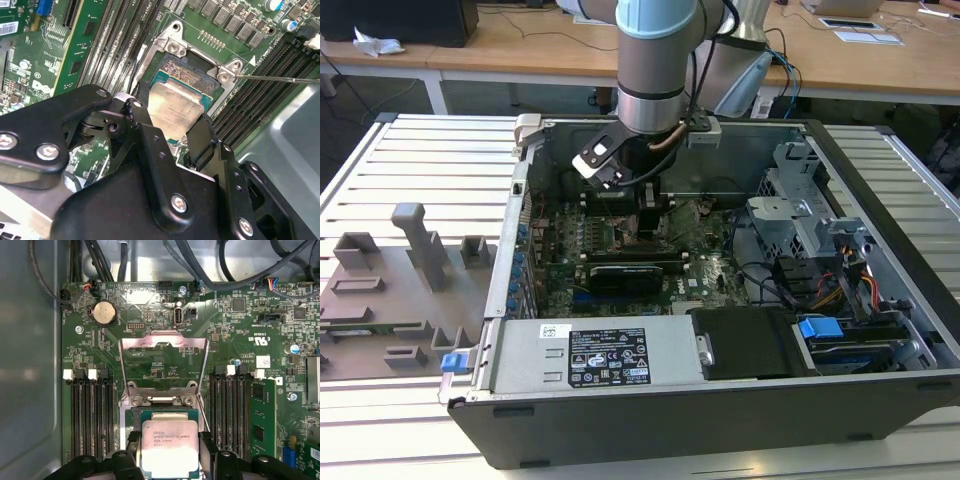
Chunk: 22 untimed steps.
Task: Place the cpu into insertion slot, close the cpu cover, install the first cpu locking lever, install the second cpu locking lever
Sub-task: 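Place the cpu into insertion slot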
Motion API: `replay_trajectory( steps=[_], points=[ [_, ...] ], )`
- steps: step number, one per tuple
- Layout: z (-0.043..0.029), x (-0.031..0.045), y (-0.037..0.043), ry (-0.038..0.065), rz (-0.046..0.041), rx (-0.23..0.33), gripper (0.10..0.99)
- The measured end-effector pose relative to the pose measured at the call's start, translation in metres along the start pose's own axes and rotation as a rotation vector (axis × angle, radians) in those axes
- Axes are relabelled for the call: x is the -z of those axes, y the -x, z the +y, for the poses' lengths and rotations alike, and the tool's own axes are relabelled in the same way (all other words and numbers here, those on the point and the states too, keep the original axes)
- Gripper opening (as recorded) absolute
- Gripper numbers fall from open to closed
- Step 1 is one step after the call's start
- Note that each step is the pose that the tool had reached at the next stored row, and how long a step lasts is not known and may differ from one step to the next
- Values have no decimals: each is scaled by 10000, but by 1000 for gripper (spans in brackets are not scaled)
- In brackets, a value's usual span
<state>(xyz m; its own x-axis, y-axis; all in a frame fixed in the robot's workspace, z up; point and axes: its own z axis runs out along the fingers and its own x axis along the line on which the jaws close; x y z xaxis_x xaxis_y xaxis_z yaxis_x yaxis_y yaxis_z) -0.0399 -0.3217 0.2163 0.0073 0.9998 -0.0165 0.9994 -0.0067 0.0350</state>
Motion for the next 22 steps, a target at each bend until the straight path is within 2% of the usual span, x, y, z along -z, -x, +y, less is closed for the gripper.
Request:
replay_trajectory(
  steps=[6,12,22],
  points=[
    [-5,-45,-26,0,-1,0,541],
    [-46,-100,-26,1,1,48,541],
    [-51,-163,-27,0,0,59,541]
  ],
)
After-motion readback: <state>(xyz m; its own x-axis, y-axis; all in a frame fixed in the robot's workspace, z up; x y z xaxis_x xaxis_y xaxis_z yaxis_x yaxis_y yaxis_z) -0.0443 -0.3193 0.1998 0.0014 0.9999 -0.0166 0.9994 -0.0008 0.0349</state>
